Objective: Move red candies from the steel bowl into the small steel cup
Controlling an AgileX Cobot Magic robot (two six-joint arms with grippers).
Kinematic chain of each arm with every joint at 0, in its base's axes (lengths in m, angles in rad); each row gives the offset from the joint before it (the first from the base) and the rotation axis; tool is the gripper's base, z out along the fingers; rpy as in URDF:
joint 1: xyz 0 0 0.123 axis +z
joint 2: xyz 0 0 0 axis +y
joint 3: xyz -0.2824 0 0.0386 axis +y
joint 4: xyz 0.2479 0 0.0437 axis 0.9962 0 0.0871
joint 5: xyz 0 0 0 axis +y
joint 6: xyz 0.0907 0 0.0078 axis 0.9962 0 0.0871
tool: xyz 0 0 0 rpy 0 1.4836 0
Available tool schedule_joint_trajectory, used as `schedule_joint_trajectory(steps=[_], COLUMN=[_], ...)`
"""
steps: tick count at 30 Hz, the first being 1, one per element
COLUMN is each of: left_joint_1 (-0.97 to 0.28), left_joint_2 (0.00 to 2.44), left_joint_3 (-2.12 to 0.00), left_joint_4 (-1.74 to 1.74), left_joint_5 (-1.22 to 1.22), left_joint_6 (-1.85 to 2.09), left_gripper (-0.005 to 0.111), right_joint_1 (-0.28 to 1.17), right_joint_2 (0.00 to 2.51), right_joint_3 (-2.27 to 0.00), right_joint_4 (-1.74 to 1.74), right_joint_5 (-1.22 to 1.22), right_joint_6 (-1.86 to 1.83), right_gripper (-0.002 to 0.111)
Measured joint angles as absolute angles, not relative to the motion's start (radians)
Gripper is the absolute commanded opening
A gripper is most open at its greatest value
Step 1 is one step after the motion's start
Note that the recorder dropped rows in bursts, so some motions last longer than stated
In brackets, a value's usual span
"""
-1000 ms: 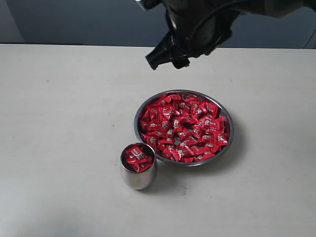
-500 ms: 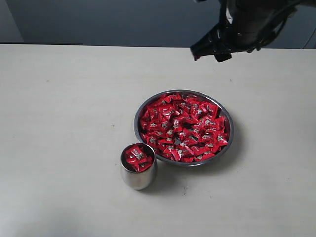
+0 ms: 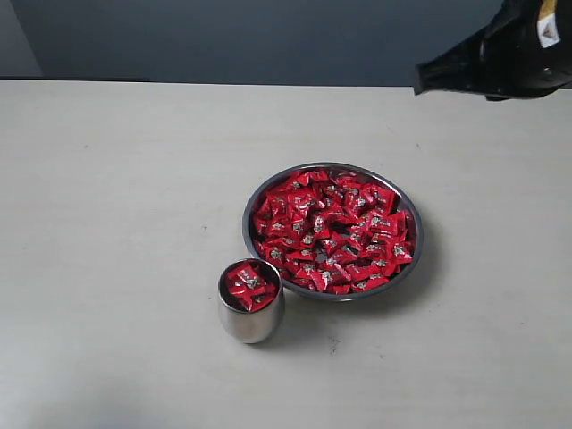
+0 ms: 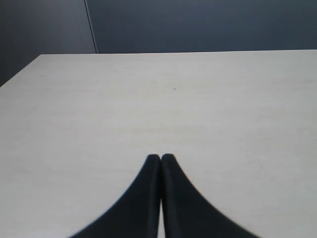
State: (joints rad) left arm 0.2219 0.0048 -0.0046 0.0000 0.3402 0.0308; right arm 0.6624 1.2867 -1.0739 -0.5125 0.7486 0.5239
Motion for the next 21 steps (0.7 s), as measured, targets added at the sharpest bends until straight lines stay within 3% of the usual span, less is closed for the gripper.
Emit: schedule_joint_trajectory(steps=[5, 14, 21], left_joint_1=[0.222, 0.222, 0.222], left_joint_2=[0.005, 0.005, 0.005], left_joint_3=[-0.005, -0.005, -0.005], left_joint_4=[0.0, 0.0, 0.0], left_joint_5=[0.34, 0.34, 0.34], left_joint_6=[0.031, 0.031, 0.031], left_gripper=[0.0, 0.0, 0.0], right_joint_1=[0.662, 0.662, 0.662], right_joint_2=[1.17, 1.028, 0.994], right_joint_3=[-1.04, -1.037, -1.037], right_joint_4=[-0.504, -0.443, -0.445], right_joint_5=[0.746, 1.017, 1.041], right_joint_6=[0.551, 0.603, 0.609], right_gripper=[-0.001, -0.001, -0.001])
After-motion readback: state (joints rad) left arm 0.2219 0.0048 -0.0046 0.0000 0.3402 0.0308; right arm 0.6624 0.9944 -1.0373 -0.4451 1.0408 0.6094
